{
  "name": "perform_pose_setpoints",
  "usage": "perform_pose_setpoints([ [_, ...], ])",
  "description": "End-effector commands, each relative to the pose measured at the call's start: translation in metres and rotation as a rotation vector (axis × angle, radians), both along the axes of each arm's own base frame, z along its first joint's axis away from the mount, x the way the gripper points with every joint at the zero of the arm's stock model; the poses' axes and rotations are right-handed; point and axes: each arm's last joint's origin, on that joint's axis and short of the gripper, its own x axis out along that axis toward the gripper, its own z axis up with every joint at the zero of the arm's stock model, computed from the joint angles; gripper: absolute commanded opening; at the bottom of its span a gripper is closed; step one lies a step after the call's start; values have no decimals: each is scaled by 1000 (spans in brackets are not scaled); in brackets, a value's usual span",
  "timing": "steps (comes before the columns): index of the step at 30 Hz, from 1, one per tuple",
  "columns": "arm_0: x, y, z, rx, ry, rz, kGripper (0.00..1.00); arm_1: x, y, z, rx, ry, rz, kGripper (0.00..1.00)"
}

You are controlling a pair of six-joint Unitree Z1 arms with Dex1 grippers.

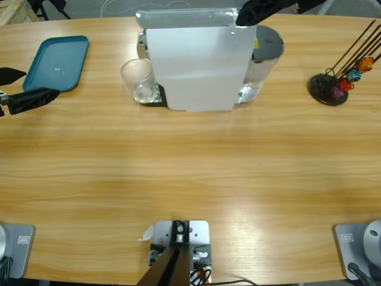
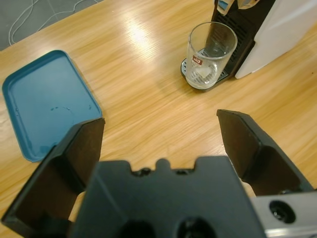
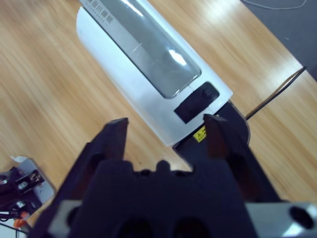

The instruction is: Pour coffee

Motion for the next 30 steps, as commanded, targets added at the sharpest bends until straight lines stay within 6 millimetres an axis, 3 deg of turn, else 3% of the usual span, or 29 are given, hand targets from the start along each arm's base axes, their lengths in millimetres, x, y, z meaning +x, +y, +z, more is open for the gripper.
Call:
perform_pose_setpoints([
  [1,0,2,-8,23,28,29,996,-7,-10,-13,-16,61,-21,1000],
  [11,-1,3,-8,22,27,28,996,-17,-18,-16,-26,63,-40,996],
  [17,-1,3,-7,19,24,27,991,-69,-55,-29,20,-9,-60,991],
  [24,-1,2,-10,19,33,22,991,-134,-100,-80,99,-70,-118,982],
  [27,-1,2,-11,19,31,21,991,-151,-112,-97,121,-65,-139,977],
  [30,0,1,-15,19,37,12,991,-155,-115,-101,156,-82,-155,973],
])
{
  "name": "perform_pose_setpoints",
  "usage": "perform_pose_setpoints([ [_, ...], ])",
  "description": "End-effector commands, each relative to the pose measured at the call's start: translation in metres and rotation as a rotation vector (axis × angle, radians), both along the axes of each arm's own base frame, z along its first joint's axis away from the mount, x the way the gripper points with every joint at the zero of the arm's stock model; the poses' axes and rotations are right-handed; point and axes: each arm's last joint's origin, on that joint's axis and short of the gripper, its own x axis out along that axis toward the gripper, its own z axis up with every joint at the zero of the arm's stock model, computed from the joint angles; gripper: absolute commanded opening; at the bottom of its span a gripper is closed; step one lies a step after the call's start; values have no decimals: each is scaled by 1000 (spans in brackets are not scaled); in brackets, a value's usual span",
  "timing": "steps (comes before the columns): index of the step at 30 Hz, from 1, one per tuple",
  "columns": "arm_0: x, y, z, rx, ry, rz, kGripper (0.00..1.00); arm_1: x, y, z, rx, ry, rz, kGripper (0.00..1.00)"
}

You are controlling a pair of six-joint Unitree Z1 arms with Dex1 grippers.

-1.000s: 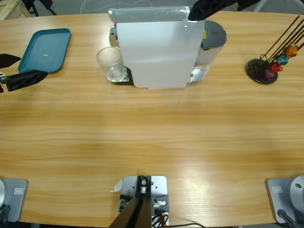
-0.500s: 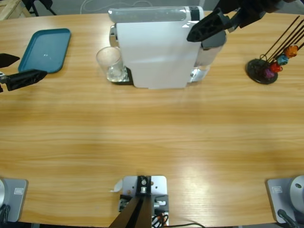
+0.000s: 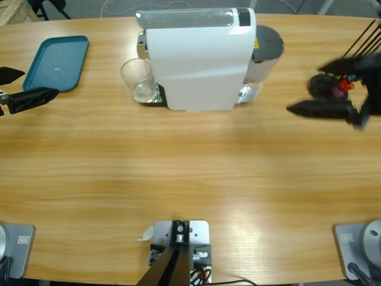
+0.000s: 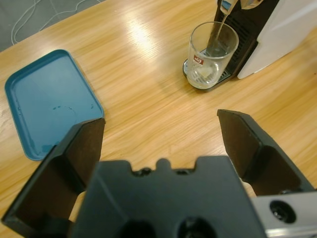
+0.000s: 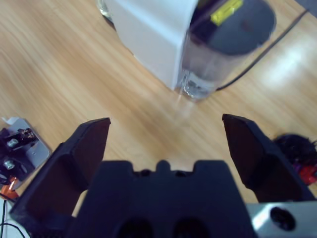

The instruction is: Pour coffee

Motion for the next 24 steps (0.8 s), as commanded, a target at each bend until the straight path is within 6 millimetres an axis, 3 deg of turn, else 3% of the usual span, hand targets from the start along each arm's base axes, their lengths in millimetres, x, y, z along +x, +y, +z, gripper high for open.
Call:
perform_pose_setpoints([
  [1,1,0,-15,16,39,4,991,-31,-24,-24,75,-40,-68,973],
  [8,-1,-1,-19,0,44,-25,987,-52,-36,-38,140,-77,-66,987],
  [15,-4,-2,-20,-9,50,-52,987,-40,-22,-51,76,-10,-42,1000],
  [24,-6,-2,-27,6,74,-61,987,-35,-19,-54,55,3,-46,1000],
])
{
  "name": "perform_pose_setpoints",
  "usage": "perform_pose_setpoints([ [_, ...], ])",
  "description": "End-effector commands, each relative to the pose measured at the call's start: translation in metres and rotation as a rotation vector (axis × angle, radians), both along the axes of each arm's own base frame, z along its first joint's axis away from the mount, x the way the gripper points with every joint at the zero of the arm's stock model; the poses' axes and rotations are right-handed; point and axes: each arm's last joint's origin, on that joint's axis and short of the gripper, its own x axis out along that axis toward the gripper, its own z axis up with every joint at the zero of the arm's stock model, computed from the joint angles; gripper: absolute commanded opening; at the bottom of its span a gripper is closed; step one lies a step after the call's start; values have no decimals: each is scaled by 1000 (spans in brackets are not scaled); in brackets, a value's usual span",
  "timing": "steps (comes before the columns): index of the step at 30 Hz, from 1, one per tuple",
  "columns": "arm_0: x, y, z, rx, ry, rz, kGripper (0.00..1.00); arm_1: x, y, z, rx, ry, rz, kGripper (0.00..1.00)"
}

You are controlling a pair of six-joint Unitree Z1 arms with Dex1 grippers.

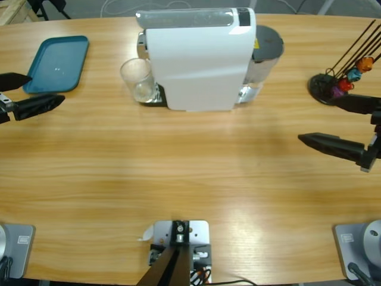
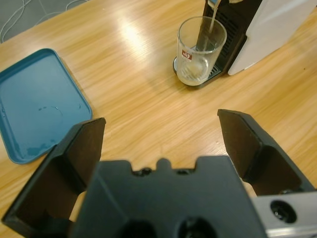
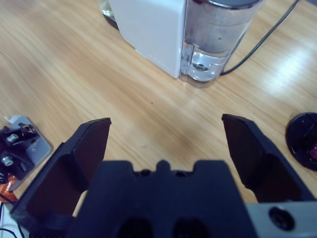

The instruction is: Pour coffee

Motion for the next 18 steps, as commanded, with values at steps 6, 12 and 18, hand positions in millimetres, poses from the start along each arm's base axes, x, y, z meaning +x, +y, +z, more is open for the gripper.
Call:
perform_pose_setpoints([
  [6,-2,-8,-23,48,86,-59,983,5,5,-15,-46,48,-2,1000],
  [12,-4,-8,-25,52,85,-59,982,6,5,-16,-48,50,-2,1000],
  [18,-3,-9,-26,54,88,-59,982,6,5,-16,-49,52,-2,1000],
])
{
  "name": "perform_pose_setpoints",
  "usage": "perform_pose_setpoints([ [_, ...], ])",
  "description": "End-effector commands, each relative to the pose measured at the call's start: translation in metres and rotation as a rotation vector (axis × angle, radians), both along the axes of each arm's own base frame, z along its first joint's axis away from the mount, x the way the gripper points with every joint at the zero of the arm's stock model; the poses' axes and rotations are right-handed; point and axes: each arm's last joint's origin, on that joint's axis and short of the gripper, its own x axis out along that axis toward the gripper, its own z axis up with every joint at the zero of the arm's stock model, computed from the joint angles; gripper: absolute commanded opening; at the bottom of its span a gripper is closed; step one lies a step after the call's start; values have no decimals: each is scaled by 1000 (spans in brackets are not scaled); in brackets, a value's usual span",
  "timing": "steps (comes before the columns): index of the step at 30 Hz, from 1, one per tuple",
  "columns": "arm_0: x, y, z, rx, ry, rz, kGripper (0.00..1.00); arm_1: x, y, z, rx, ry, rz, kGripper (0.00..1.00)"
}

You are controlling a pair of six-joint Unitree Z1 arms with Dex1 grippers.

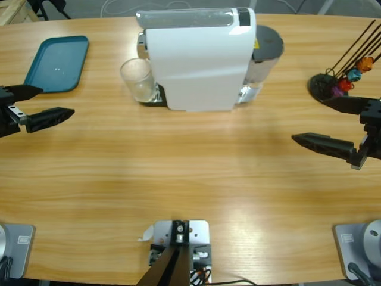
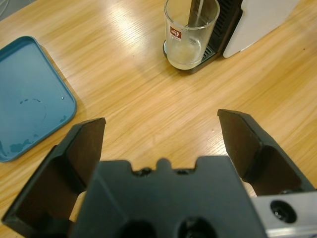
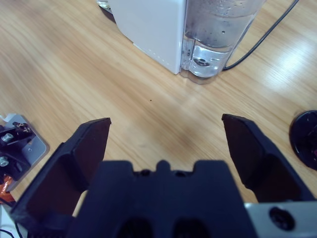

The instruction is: Pour coffee

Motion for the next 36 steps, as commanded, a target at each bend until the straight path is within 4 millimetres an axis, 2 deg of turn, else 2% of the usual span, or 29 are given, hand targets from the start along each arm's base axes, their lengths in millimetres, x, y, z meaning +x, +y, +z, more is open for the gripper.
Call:
perform_pose_setpoints([
  [1,-1,-3,-14,25,48,-16,982,0,1,-13,-35,34,-2,1000],
  [15,7,-9,-19,34,62,-11,991,2,2,-14,-41,42,-2,1000],
  [36,6,-8,-18,29,56,-11,991,4,4,-15,-49,51,-2,1000],
])
